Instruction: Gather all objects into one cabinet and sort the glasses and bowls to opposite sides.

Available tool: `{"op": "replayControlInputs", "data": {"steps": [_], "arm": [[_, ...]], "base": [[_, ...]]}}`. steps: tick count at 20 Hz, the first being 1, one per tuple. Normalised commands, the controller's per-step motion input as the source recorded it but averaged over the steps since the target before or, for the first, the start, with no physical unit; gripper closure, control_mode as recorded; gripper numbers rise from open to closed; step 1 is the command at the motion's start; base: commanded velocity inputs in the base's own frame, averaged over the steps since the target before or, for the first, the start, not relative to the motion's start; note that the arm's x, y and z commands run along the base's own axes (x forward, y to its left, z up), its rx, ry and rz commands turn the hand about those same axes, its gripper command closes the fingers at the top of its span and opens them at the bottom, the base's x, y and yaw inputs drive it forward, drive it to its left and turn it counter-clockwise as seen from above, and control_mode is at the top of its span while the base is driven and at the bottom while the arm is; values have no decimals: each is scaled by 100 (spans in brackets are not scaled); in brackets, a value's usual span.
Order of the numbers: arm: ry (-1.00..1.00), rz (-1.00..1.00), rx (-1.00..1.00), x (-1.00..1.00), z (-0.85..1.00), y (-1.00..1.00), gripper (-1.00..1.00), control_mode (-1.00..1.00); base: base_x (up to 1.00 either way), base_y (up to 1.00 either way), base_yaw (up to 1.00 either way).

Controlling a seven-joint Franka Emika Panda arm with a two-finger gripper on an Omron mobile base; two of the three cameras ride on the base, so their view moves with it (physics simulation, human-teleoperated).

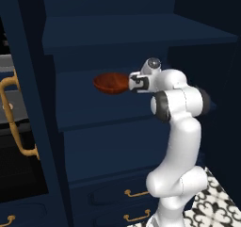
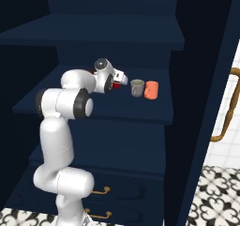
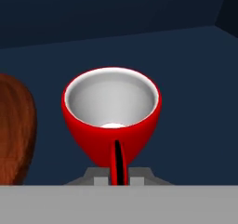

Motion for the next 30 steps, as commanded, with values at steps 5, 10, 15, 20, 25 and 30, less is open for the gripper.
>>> {"op": "replayControlInputs", "data": {"steps": [5, 10, 15, 20, 25, 30], "arm": [[0, -1, -2, -51, 0, -28, 100, -100], [0, -1, -1, -47, 0, -20, 100, -100], [0, -3, -2, -17, 0, -18, 100, -100], [0, -2, -2, -8, 0, -16, 100, -100], [0, -1, -1, -11, 0, -5, 100, -100], [0, -1, -1, -11, 0, -2, 100, -100]], "base": [[0, 0, 0], [0, 0, 0], [0, 0, 0], [0, 0, 0], [0, 0, 0], [0, 0, 0]]}}
